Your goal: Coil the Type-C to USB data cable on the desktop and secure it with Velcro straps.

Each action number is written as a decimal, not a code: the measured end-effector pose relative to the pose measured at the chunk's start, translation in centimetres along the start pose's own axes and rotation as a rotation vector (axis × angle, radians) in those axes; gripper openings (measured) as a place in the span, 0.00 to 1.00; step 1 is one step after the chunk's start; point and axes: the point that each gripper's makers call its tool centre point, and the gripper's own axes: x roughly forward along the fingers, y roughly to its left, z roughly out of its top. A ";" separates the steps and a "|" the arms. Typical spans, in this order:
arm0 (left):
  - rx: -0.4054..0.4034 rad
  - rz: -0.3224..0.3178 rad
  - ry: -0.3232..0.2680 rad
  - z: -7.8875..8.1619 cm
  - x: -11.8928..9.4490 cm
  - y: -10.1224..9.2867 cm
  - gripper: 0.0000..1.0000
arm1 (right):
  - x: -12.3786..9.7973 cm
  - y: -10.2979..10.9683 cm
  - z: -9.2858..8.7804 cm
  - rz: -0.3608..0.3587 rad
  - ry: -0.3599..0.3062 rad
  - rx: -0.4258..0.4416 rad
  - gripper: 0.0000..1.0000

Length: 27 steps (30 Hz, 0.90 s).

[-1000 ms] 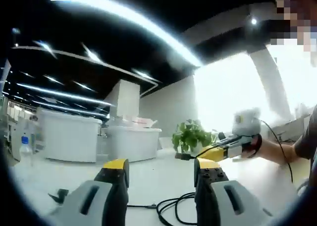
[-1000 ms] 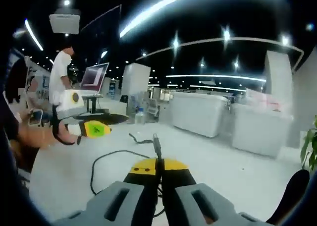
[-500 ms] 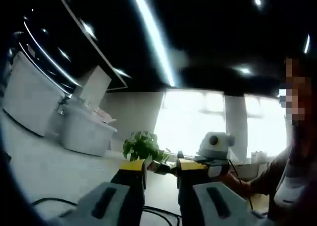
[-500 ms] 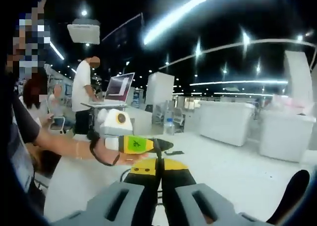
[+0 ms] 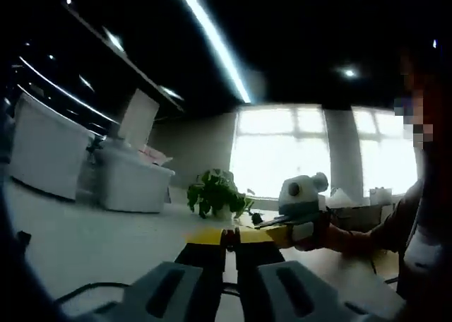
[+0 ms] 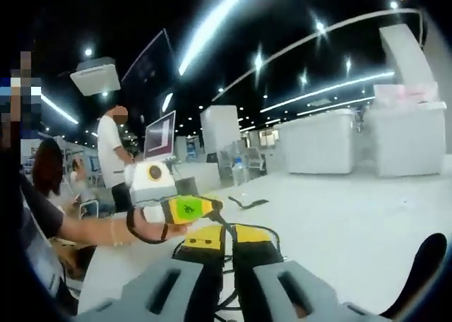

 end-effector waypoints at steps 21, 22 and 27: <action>0.107 0.160 -0.194 7.6 -2.6 2.0 0.06 | -0.7 -1.1 -0.5 -0.137 0.111 -0.275 0.02; 0.101 0.161 -0.181 7.4 -2.5 2.1 0.08 | -1.0 -1.2 0.2 -0.138 0.087 -0.284 0.02; 0.094 0.053 -0.067 4.8 -1.5 0.7 0.46 | -1.7 -1.7 1.6 -0.133 0.065 -0.259 0.02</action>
